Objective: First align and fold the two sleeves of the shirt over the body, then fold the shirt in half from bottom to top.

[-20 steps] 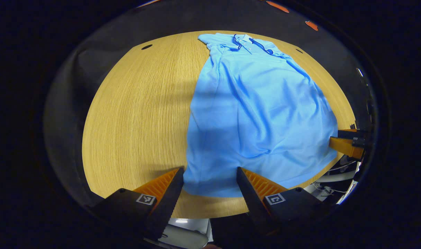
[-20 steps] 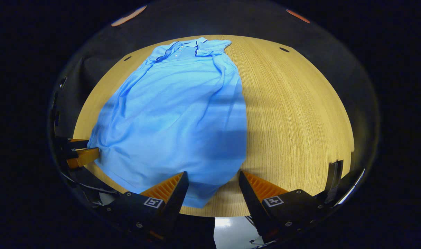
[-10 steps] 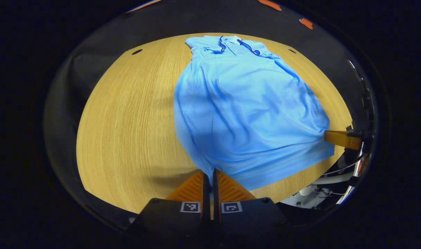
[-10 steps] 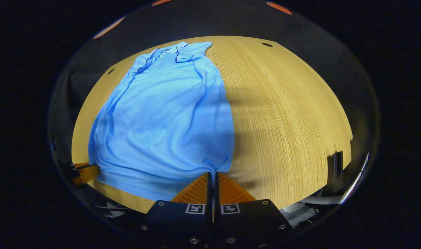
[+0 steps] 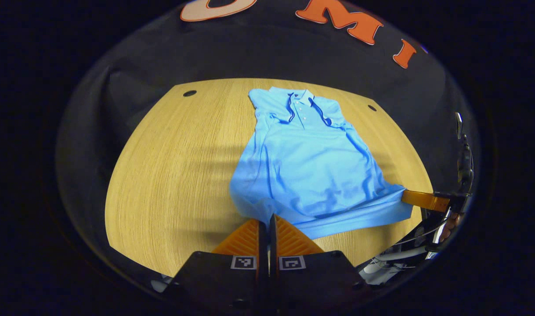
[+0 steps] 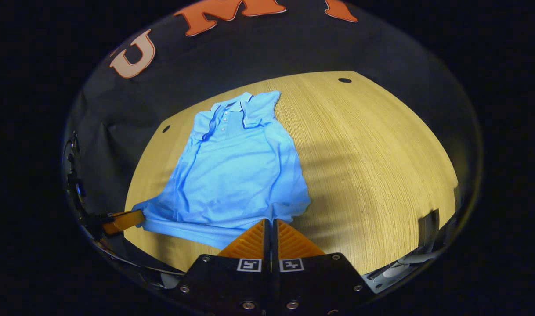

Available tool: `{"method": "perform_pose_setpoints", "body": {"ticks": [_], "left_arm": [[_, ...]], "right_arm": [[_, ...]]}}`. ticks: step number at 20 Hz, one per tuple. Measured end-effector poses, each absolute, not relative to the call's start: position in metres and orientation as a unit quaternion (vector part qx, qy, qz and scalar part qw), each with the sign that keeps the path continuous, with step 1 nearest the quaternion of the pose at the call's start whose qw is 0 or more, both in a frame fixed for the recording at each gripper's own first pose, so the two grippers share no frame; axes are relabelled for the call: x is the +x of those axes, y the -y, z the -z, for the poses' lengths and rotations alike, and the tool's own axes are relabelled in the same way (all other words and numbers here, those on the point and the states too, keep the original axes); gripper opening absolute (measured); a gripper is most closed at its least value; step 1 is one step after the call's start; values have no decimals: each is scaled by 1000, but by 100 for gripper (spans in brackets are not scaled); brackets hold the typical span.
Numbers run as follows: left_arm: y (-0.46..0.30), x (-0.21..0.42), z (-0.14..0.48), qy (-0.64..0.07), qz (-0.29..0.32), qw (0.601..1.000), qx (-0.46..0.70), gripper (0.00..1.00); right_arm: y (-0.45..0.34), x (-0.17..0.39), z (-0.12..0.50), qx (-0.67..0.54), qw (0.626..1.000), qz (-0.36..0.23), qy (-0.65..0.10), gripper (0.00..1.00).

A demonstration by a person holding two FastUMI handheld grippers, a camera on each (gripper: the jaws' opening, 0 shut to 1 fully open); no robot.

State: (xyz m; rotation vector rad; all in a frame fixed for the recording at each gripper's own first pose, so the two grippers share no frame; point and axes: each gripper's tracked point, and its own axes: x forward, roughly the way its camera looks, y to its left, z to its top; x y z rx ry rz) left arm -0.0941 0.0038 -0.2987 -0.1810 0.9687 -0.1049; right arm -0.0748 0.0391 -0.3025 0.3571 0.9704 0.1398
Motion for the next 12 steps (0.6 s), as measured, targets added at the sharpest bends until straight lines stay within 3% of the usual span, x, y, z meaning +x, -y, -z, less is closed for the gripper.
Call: {"method": "perform_pose_setpoints", "body": {"ticks": [9, 12], "left_arm": [[1, -15, 257, -406, 79, 905, -101, 5], [6, 1, 258, -408, 92, 903, -100, 5]], "right_arm": [[-28, 10, 249, 201, 891, -55, -402, 1], [-26, 3, 263, 172, 880, -70, -436, 1]]}}
